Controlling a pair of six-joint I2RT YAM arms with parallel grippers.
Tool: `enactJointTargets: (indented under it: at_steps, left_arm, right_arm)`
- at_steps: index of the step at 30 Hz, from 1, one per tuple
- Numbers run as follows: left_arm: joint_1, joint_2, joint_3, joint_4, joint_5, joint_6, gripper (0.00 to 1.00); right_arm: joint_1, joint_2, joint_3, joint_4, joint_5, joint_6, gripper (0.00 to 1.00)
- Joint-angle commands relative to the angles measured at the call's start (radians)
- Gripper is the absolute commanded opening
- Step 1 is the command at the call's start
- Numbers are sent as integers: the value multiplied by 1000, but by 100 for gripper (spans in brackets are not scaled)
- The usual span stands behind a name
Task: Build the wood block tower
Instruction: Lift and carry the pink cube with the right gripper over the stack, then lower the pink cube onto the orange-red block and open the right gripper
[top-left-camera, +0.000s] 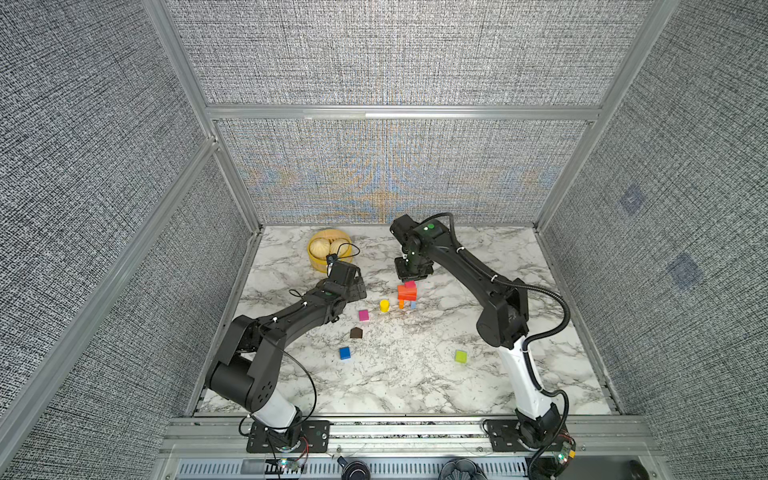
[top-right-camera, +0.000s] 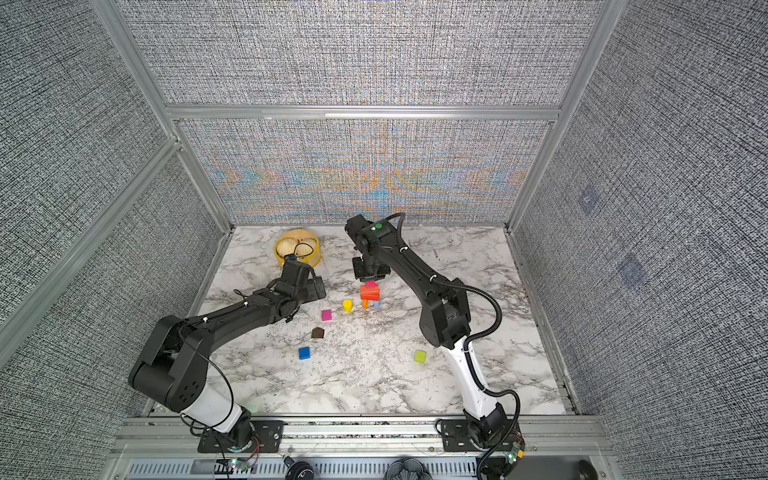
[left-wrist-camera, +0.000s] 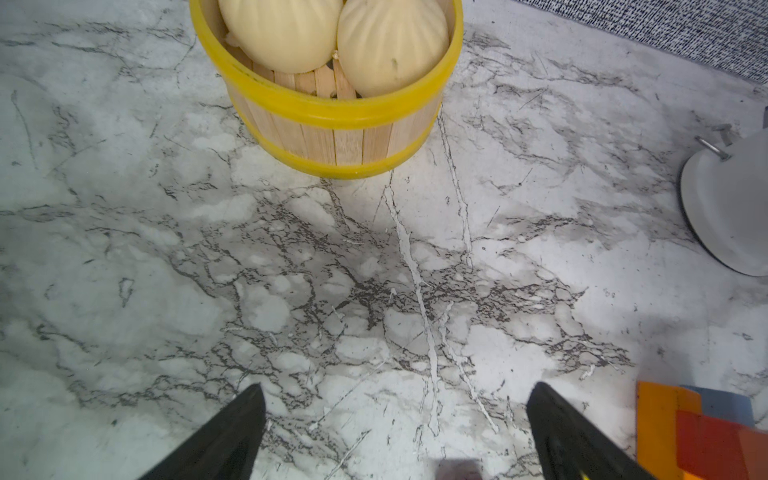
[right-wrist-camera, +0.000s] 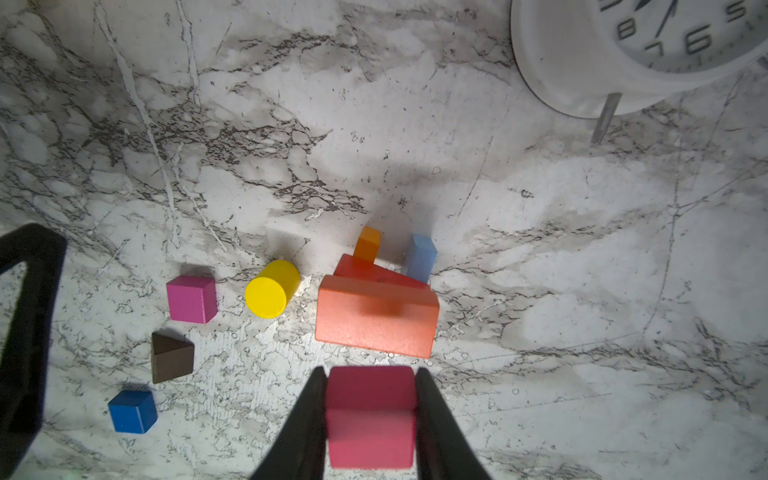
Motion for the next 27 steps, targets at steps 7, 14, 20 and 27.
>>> enactJointTargets:
  at_steps: [7, 14, 20, 27]
  left_arm:
    - [9, 7, -9, 36, 13, -2, 99]
    - [14, 8, -13, 44, 22, -4, 99]
    - [18, 14, -13, 47, 27, -4, 99]
    - [20, 17, -12, 45, 33, -7, 99]
  right_arm:
    - [16, 57, 86, -44, -14, 11, 29]
    - [19, 88, 103, -43, -10, 10, 30]
    - [19, 98, 103, -37, 5, 9, 30]
    - [17, 103, 103, -32, 5, 11, 31]
